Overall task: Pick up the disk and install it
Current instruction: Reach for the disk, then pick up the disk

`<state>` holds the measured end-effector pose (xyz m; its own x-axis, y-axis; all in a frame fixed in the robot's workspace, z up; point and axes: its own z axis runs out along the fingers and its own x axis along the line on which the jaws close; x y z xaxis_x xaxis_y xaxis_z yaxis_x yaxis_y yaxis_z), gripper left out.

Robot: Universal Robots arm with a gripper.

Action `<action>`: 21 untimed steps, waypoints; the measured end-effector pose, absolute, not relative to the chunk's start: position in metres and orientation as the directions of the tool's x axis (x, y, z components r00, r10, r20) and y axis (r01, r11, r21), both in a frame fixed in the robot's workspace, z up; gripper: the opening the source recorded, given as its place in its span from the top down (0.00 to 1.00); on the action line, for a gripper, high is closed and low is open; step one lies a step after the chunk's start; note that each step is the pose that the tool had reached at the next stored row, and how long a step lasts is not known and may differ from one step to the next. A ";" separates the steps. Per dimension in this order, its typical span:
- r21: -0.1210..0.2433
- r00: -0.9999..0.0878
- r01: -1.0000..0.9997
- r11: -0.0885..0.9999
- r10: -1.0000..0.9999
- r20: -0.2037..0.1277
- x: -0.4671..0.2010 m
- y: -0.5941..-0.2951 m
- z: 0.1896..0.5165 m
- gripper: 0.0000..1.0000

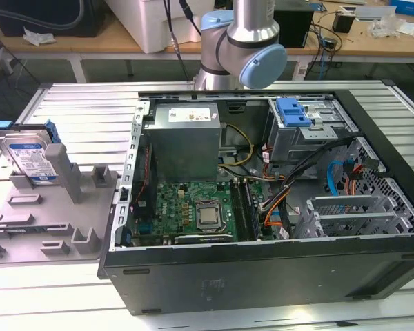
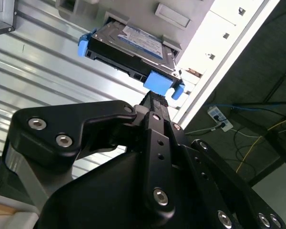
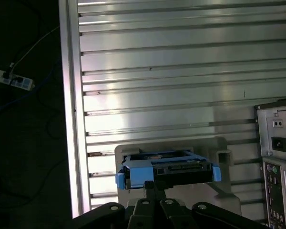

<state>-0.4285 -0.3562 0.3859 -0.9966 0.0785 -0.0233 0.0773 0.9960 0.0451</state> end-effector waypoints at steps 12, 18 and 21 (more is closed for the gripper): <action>0.045 -0.997 0.077 0.996 0.079 -0.023 -0.432 -0.352 0.386 0.89; 0.045 -0.997 0.077 0.996 0.078 -0.023 -0.434 -0.350 0.386 0.89; 0.045 -0.997 0.077 0.996 0.078 -0.023 -0.436 -0.348 0.386 0.89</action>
<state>-0.4355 -0.3481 0.3859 -0.9966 0.0785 -0.0233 0.0774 0.9960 0.0451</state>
